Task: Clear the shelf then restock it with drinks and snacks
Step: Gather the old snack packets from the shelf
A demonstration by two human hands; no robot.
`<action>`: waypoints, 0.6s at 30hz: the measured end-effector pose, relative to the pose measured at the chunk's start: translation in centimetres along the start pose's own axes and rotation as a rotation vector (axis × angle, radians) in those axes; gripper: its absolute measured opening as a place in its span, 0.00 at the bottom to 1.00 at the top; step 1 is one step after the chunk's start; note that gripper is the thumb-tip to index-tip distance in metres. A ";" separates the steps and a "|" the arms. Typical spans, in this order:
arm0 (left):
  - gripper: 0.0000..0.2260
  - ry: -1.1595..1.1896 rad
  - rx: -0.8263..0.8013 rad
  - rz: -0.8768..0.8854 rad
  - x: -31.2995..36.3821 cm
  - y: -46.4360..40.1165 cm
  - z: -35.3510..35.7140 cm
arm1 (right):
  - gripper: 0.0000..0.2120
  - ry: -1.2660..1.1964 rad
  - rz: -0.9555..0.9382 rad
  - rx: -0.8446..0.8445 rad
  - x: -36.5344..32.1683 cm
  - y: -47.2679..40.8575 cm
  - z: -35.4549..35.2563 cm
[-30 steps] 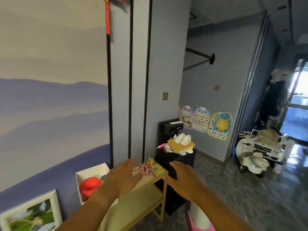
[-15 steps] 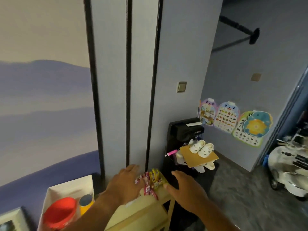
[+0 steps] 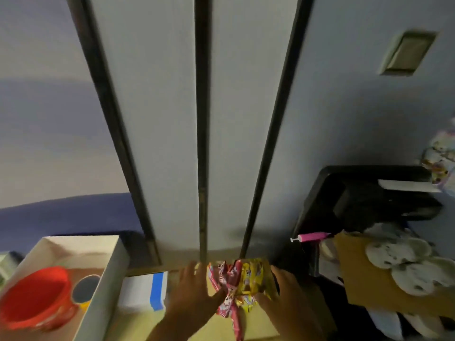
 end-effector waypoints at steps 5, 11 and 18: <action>0.37 0.108 -0.034 -0.023 -2.9 -7.5 6.5 | 0.40 -0.143 0.030 -0.077 6.1 -9.7 7.5; 0.42 0.154 -0.061 0.078 -5.2 -12.1 12.6 | 0.40 0.057 -0.033 0.087 9.2 -13.9 10.9; 0.38 0.403 0.006 0.148 -4.4 -12.9 13.7 | 0.43 -0.133 -0.059 0.172 10.4 -13.8 11.6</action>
Point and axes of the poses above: each hand's wrist, its own y-axis away from the middle knuckle, its own z-axis out of the palm, x = y × z, the point moved 8 cm from there along -y, towards the middle knuckle, and after that the axes turned 11 degrees about -x, right-handed, at the moved point
